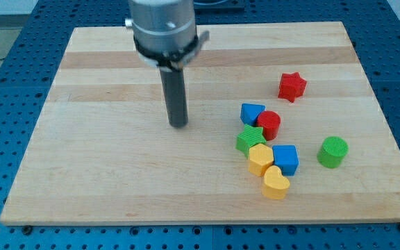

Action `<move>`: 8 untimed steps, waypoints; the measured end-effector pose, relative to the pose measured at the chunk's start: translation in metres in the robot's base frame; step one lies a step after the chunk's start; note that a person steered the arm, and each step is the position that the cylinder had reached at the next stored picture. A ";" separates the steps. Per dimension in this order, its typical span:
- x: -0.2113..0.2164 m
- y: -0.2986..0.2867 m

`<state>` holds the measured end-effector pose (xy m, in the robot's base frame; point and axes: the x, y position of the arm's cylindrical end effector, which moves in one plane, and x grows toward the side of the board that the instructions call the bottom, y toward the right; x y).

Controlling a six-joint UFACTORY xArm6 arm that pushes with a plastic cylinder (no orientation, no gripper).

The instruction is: Move the yellow hexagon and red circle towards the red star

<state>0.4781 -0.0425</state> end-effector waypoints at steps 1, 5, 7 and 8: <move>0.051 0.069; 0.140 0.152; 0.089 0.158; 0.064 0.158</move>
<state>0.5421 0.1152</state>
